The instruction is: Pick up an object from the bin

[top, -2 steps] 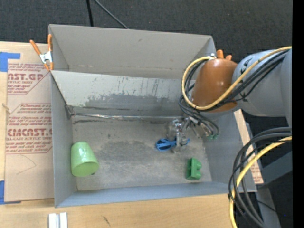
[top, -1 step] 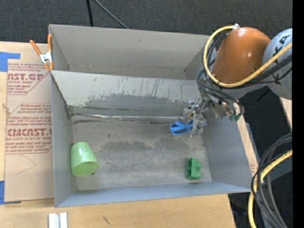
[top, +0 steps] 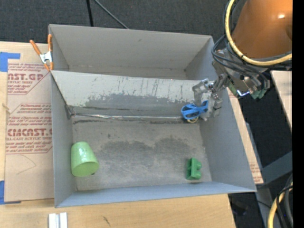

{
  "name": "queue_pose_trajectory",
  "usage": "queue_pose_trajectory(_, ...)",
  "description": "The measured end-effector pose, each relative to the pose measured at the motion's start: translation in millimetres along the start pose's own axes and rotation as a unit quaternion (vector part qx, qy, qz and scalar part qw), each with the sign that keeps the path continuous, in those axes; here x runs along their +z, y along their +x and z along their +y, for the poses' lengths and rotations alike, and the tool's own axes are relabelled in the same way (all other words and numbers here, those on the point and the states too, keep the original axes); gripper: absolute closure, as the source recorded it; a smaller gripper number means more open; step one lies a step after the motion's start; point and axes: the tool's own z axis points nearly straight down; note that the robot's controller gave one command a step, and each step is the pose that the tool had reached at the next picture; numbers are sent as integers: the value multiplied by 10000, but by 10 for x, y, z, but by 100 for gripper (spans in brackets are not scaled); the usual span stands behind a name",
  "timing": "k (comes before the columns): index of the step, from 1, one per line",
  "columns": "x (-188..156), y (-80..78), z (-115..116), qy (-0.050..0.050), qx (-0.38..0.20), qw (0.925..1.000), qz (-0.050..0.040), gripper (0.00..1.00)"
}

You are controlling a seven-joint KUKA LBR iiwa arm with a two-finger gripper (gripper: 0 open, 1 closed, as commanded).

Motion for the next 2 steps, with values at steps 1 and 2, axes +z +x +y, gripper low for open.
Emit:
queue_pose_trajectory(1,50,10,2,-23,3,10000,37,0)
queue_pose_trajectory(2,1143,178,738,-58,-443,9990,85,0)
